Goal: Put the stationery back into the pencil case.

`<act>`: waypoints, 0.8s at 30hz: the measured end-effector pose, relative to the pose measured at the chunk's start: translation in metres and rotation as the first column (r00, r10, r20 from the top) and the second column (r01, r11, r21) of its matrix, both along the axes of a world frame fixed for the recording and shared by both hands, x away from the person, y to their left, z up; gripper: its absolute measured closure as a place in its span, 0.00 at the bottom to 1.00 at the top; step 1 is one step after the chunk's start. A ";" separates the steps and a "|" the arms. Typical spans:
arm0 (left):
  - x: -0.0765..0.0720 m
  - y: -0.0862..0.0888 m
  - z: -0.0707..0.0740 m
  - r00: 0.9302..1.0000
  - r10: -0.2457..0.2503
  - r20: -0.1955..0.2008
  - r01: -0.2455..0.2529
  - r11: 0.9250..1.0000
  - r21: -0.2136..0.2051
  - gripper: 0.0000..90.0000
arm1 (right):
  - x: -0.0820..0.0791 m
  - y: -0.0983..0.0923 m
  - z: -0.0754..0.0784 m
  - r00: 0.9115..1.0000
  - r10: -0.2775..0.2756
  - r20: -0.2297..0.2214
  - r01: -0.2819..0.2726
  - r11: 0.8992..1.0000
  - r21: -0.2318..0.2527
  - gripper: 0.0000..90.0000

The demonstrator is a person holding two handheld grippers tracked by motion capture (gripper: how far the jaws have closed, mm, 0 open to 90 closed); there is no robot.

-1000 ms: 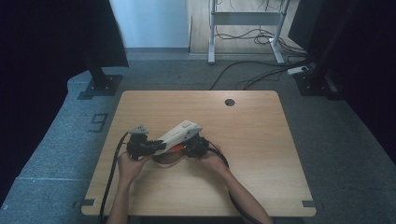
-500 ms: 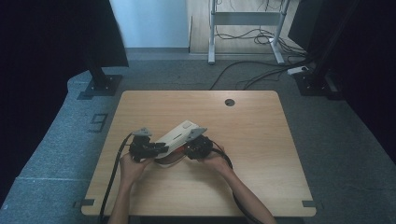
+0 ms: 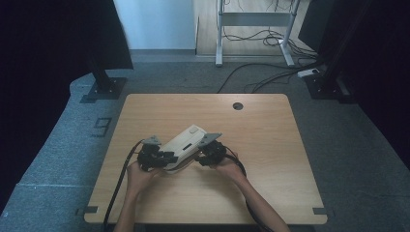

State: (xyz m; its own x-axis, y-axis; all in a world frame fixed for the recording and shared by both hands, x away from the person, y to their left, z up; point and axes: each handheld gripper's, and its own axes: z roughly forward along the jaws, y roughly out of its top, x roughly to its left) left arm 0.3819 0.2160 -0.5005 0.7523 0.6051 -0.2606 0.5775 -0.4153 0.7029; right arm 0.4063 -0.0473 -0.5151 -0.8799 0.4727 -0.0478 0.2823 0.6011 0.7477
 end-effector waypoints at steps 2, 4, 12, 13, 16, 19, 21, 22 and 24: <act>0.000 -0.002 -0.002 1.000 -0.002 -0.003 0.002 1.000 0.008 0.71 | 0.000 -0.002 0.000 1.000 -0.003 -0.002 0.003 1.000 -0.001 0.55; -0.001 -0.004 -0.004 1.000 -0.008 -0.001 0.008 1.000 0.029 0.70 | 0.000 -0.003 0.000 1.000 -0.004 -0.006 0.004 1.000 0.000 0.54; -0.003 -0.007 -0.008 1.000 -0.012 0.023 0.011 0.998 0.059 0.66 | 0.000 -0.008 -0.005 1.000 -0.013 -0.029 0.013 1.000 0.006 0.48; -0.003 -0.007 -0.008 1.000 -0.013 0.026 0.011 0.998 0.063 0.63 | 0.000 -0.008 -0.005 0.999 -0.018 -0.032 0.018 1.000 0.006 0.47; -0.003 -0.008 -0.008 0.999 -0.022 0.033 0.020 0.998 0.063 0.53 | 0.000 -0.009 -0.005 0.999 -0.020 -0.042 0.020 1.000 0.013 0.44; -0.001 -0.007 -0.008 1.000 -0.022 0.020 0.021 0.999 0.035 0.43 | 0.000 -0.010 -0.004 0.999 -0.022 -0.049 0.023 1.000 0.017 0.42; 0.000 -0.006 -0.007 1.000 -0.021 0.012 0.021 1.000 0.022 0.39 | 0.000 -0.010 -0.004 0.999 -0.020 -0.051 0.021 1.000 0.017 0.40; 0.000 -0.005 -0.007 1.000 -0.023 0.008 0.023 1.000 0.018 0.37 | 0.000 -0.010 -0.004 0.999 -0.020 -0.051 0.021 1.000 0.017 0.39; -0.001 -0.006 -0.006 1.000 -0.021 0.011 0.021 1.000 0.022 0.31 | -0.001 -0.010 -0.004 0.998 -0.021 -0.051 0.022 1.000 0.016 0.37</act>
